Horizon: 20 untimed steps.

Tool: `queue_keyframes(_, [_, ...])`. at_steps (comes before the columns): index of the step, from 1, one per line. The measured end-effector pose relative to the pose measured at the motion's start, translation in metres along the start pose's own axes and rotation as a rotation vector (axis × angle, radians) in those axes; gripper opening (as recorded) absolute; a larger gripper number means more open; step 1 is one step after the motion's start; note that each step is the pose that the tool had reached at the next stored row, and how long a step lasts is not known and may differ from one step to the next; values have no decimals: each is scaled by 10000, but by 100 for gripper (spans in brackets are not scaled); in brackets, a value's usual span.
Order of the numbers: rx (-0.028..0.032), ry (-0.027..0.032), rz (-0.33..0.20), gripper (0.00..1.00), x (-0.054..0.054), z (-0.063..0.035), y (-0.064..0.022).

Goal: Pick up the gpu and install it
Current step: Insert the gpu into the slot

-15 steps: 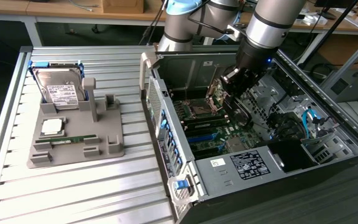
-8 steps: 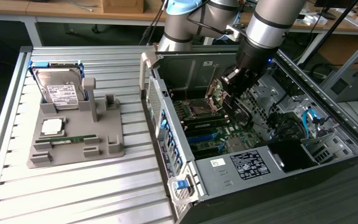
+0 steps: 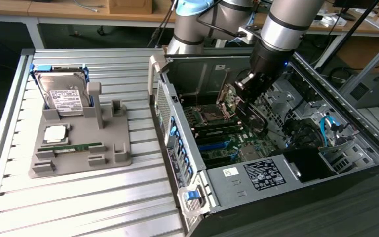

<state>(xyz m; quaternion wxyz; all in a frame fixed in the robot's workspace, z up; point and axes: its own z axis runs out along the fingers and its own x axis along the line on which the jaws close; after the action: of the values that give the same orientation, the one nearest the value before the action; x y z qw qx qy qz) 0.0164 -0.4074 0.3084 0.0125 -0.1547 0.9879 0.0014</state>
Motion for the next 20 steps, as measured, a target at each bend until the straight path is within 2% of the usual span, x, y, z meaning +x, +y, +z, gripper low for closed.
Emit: queue_keyframes(20, [-25,-1,-979,27,0,0,0])
